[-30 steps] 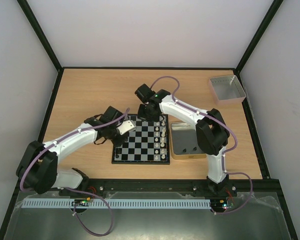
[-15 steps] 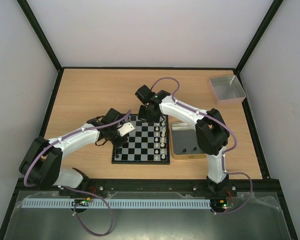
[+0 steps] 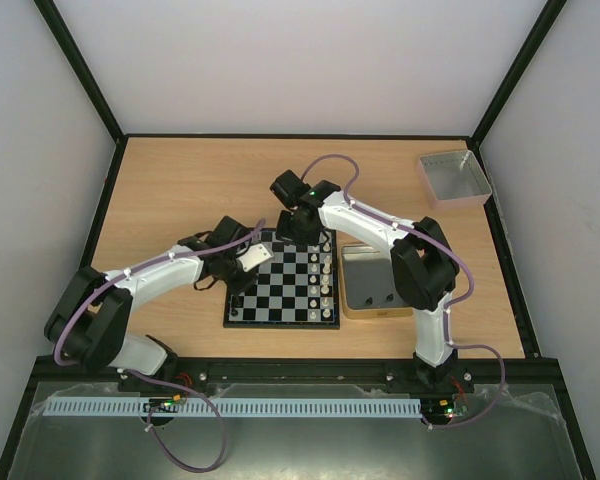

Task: Set up the chess pieces on the board
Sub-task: Place the chess piece on the chessboard.

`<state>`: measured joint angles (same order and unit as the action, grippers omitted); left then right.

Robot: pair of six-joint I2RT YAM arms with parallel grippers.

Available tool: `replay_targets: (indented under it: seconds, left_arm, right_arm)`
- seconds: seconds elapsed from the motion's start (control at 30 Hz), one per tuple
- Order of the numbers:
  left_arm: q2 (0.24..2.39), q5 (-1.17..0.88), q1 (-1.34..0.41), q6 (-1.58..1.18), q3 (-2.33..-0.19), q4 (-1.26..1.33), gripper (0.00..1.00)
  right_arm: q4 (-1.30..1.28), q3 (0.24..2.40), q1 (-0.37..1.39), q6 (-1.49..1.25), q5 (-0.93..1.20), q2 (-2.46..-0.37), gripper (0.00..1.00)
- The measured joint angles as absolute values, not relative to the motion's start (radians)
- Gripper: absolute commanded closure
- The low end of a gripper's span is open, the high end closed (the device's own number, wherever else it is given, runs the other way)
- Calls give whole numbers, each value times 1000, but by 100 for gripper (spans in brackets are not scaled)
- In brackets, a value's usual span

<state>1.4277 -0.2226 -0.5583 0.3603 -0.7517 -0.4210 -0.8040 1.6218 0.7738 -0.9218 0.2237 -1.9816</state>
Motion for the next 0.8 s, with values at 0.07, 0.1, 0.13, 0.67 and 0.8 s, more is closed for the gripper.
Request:
replay_targets:
  seconds: [0.07,0.1,0.13,0.67,0.8]
  left_arm:
    - [1429,-221,-558,361,-752,-415,94]
    - [1430,-220,-558,361,-752,-413,94]
    - [1430,-219,-558,361,-752,-410,94]
    - [1441,-217,-551,371,-752,-387,94]
    - [1441,-217,-548,375,-752,-387,95]
  right_arm:
    - [-804,1622,774,-920,224,-1982,98]
    - [-804,1622,774,-920,224,-1982,98]
    - [-804,1622,774,-920,224,-1981,98]
    - [-803,1611,775,-920,227,-1981,98]
    - [-803,1610,775,-920,228,-1981,98]
